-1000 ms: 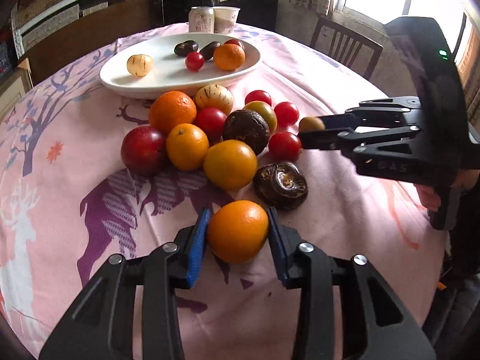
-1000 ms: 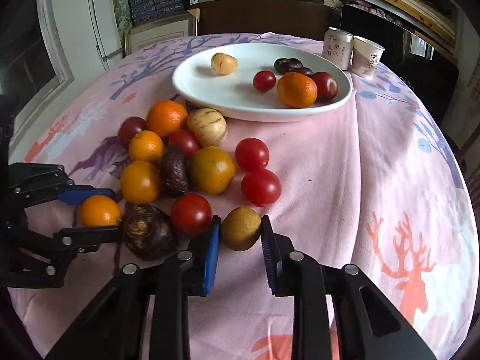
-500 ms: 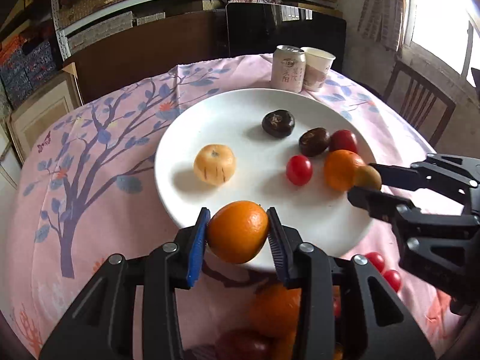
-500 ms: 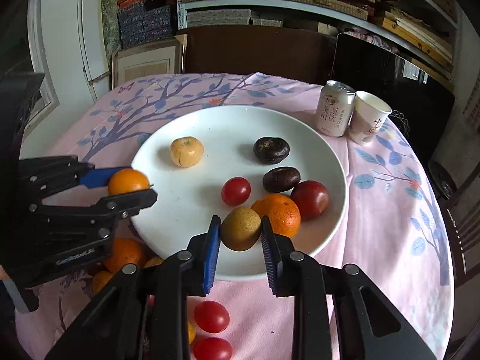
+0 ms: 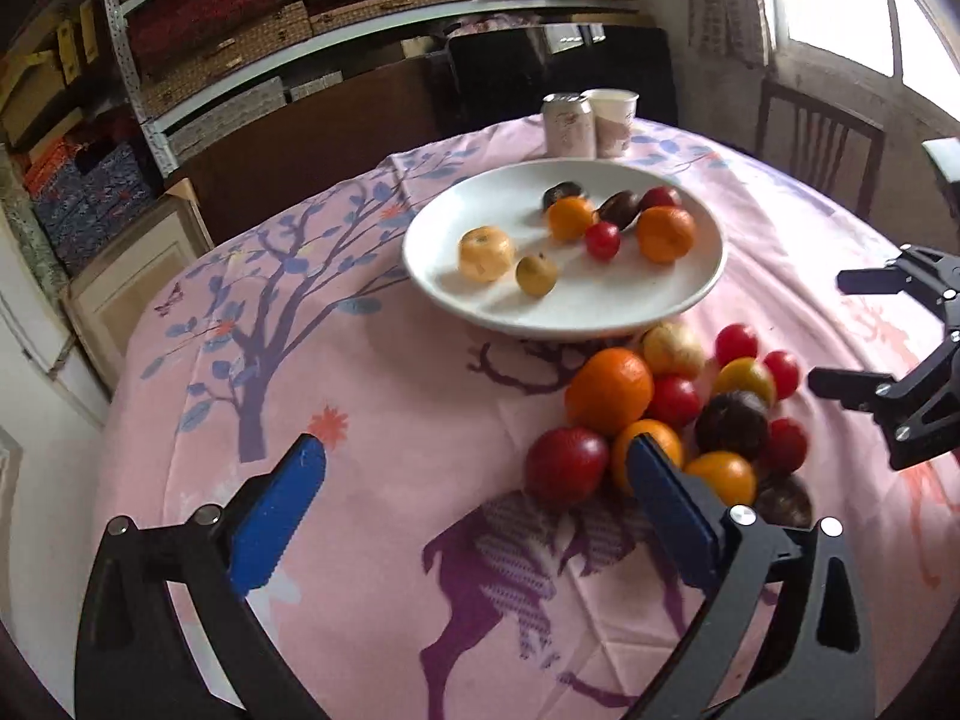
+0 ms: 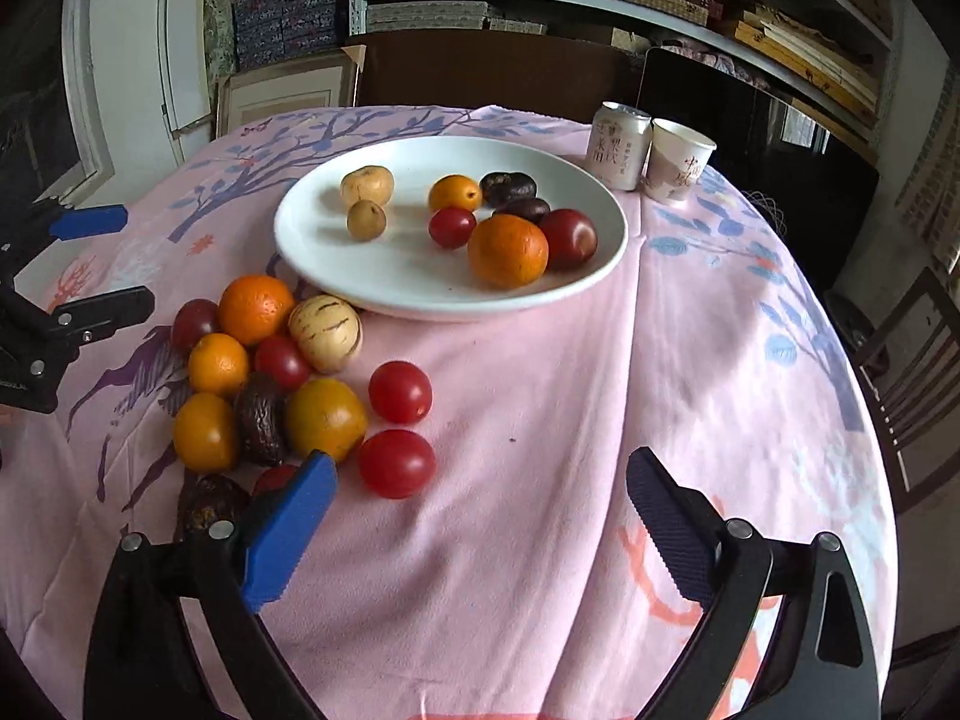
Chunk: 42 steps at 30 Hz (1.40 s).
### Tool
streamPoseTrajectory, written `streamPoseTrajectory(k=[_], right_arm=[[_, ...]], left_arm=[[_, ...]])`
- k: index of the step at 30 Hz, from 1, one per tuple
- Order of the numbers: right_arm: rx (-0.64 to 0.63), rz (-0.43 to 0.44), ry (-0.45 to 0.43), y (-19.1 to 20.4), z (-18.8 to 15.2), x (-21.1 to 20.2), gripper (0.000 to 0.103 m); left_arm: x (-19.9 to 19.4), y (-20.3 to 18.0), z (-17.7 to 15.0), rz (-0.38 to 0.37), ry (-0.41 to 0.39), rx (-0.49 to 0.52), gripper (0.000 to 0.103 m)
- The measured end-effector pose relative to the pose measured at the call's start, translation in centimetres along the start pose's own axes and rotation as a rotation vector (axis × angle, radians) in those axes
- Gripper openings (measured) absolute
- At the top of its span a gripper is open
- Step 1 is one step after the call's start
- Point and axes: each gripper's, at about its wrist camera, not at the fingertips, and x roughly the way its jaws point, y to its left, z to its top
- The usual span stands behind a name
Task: Organize fruits
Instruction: 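Carry an orange in the left gripper while the right places a kiwi-like fruit on the plate, then grasp a red tomato with the left gripper while the right grasps a cherry tomato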
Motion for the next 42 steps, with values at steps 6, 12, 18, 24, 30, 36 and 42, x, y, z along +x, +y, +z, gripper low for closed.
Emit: streamPoseTrajectory(k=[6,12,18,24,30,36,42], right_arm=[[0.000,0.064,0.044,0.3,0.2,2.3,0.098],[0.056,0.186,0.034,0.4,-0.3,2.6,0.049],[0.044,0.180,-0.009,1.1,-0.9,-0.1,0.030],[0.071,0.097,-0.160,-1.6,4.2,-3.4,0.030],[0.135,0.104,-0.125,-1.7,9.7,1.8,0.030],[0.091,0.081,-0.070,0.1,10.0,4.8,0.090],[0.092,0.026,-0.117,-2.0,7.6,1.1,0.099]], left_arm=[[2.7,-0.9,-1.1,-0.036,0.047,0.076,0.099],[4.9,-1.6,-1.3,-0.163,0.025,0.104,0.054],[4.1,-2.1,-1.4,-0.216,0.069,0.104,0.037],[0.7,0.9,3.7,-0.244,-0.076,-0.058,0.037],[6.2,0.0,8.4,-0.261,-0.012,-0.128,0.037],[9.7,-1.5,7.5,-0.173,0.061,-0.055,0.060],[4.1,-1.2,6.5,-0.059,-0.068,0.048,0.098]])
